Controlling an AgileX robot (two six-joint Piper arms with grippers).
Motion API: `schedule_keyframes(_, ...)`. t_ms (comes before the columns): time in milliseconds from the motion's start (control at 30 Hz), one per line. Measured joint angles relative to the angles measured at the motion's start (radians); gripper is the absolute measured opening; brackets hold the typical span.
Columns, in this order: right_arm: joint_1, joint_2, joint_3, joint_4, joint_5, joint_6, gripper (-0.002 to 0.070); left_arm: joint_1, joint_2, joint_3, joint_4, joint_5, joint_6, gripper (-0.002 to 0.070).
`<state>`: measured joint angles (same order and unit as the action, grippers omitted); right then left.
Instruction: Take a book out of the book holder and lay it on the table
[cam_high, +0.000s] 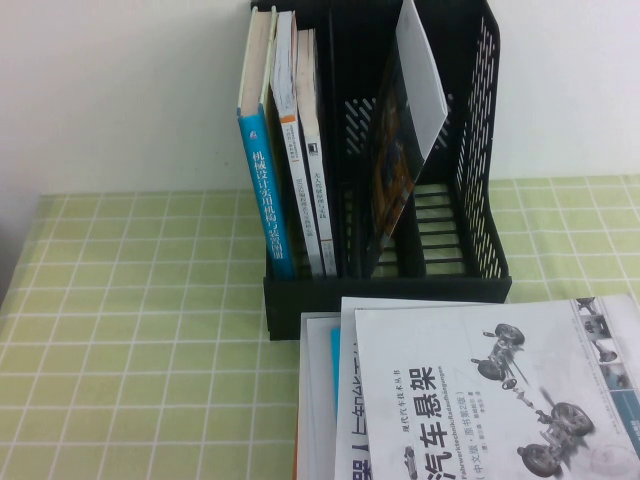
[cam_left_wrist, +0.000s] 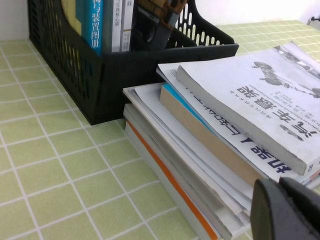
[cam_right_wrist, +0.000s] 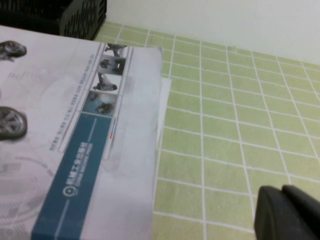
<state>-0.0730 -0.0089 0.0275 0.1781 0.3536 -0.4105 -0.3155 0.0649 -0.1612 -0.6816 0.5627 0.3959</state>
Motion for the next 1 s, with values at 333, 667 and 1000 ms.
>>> schedule_keyframes(333,0.000,0.000,0.000,0.000,0.000,0.000,-0.0001,0.000,0.000,0.000,0.083,-0.017,0.000,-0.0003)
schedule_keyframes(667,0.000,0.000,0.000,0.000,0.000,0.000,-0.0001,0.000,-0.066,0.108,0.518,-0.241,-0.285,-0.0003)
schedule_keyframes(1000,0.000,-0.002,0.000,0.000,0.001,0.000,-0.0001,0.061,-0.076,0.184,0.601,-0.222,-0.396,-0.0003)
